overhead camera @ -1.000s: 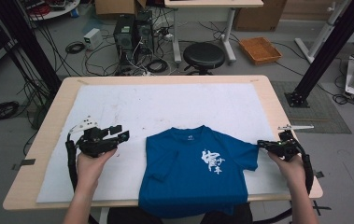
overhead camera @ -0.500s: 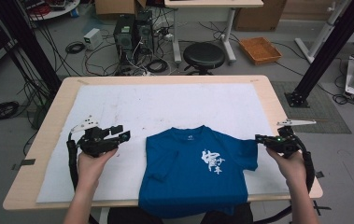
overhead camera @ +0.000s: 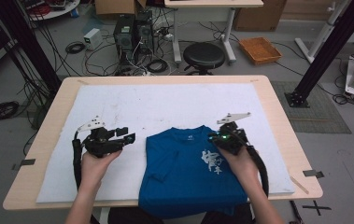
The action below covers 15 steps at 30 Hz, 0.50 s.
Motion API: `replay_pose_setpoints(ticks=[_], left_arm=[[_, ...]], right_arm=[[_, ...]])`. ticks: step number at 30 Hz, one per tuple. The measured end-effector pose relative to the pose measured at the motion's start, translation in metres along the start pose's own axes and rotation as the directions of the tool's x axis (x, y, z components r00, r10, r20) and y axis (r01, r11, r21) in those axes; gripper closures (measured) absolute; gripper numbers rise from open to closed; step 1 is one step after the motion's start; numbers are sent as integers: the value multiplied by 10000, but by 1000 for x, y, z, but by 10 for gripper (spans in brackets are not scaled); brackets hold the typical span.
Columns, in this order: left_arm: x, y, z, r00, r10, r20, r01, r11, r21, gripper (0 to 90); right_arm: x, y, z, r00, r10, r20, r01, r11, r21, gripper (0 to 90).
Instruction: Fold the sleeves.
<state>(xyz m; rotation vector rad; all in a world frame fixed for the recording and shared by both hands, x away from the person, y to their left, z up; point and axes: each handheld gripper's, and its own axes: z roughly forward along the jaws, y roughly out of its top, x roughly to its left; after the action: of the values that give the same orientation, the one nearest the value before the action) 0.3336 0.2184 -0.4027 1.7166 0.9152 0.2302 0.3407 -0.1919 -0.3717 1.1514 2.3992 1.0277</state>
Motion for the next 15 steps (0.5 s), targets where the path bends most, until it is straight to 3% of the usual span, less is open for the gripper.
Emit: replay_pose_setpoints(ticks=[4,7,11,15], left_arm=[[0,-2,3,9999,-28,113,26,9999,140,484],[0,-2,4,9999,-27,106,25,9999,166,483],[0,-2,6,9999,-45,142,42,9998,195,480],[-2,-2,8,9999,-4,164,0,9997,230,478]], right_arm=[[8,5,5,9990,-305,-316,291,9987,-427,795],[-2,-2,-8,9993,-163,-338,127,9947,-1020,765],[-22,-23,-28,9989,237,-414,-293,9899,-1390,752],[-31,-52,-33,9988,352,-349,-390,9926,-1151,753]])
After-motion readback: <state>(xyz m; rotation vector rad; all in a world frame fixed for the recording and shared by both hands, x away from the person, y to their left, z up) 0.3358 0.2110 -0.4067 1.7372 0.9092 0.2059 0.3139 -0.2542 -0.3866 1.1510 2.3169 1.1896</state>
